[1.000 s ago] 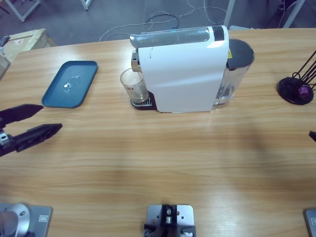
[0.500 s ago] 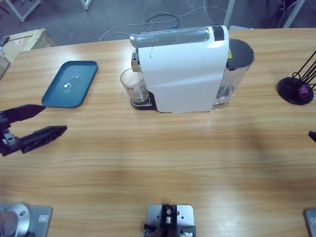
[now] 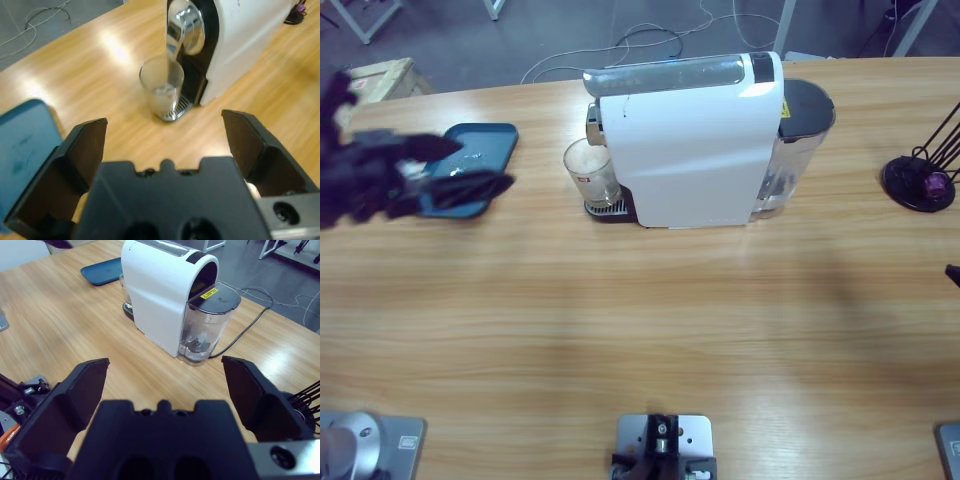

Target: Pour coffee

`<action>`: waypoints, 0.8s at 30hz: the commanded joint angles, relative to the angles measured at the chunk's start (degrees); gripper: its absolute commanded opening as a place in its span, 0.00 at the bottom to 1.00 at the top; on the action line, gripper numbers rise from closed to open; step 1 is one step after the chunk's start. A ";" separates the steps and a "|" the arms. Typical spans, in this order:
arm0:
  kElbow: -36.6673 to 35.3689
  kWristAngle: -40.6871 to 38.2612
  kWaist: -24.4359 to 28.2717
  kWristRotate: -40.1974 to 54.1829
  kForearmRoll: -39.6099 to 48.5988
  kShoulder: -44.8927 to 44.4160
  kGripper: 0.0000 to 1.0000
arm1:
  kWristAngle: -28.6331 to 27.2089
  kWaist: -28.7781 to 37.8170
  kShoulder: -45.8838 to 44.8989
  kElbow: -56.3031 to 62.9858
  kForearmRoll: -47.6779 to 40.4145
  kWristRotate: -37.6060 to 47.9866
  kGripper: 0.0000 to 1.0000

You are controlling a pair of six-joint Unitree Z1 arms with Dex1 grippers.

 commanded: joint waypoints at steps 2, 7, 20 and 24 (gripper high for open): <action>-1.31 -3.69 -0.35 3.60 -8.83 17.03 0.98 | -0.24 0.22 3.54 1.42 -0.67 -0.26 1.00; -1.47 -3.41 -0.35 7.33 -14.58 22.46 0.99 | -0.16 0.22 3.98 1.14 -0.39 -0.51 1.00; -0.70 -3.29 -0.35 6.17 -26.86 33.78 0.99 | -0.16 0.22 4.90 0.86 -0.18 -0.51 1.00; -0.68 -3.22 -0.35 6.15 -28.83 35.47 0.98 | -0.16 0.22 4.90 0.86 -0.13 -0.51 1.00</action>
